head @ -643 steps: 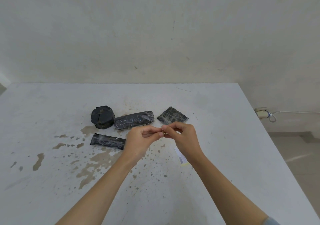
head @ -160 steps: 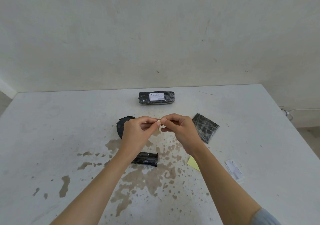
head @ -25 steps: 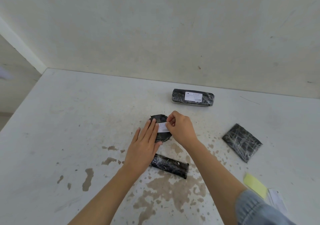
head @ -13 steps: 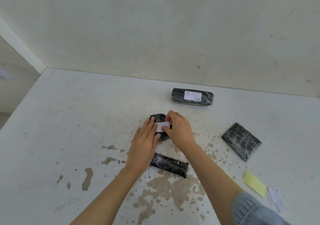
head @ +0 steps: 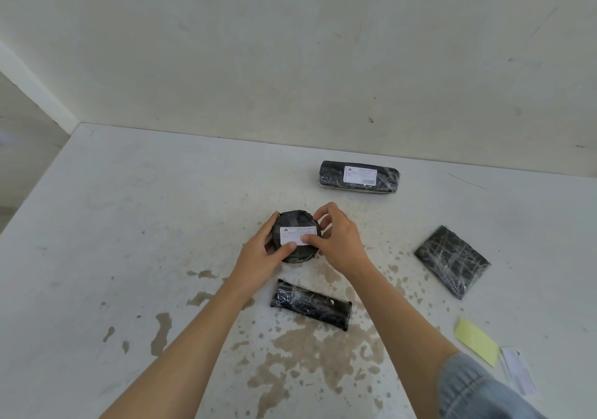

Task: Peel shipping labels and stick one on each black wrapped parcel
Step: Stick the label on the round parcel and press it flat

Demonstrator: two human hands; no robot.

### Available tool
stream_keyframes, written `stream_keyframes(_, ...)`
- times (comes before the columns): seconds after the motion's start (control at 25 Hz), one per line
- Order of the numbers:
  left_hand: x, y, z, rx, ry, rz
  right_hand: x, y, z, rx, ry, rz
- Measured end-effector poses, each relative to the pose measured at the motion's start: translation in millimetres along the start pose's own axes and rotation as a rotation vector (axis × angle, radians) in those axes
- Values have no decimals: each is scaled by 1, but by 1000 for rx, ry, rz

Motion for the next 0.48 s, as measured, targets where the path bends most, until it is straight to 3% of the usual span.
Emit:
stream_keyframes(0.28, -4, -9, -5, 119, 21, -6, 0, 0, -3, -59, 21, -63)
stream_keyframes(0.48, -2, -11, -7, 179, 9, -32, 3, 7, -9, 16, 112, 8)
Point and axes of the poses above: each hand's wrist, its own z-axis away from the middle knuckle, its own y-axis out of the palm, x = y × z, the point moved 4 cm from there along -z, towards the middle knuckle, and after that the axes turned 15 degrees about -x, right-handed, at the moved point
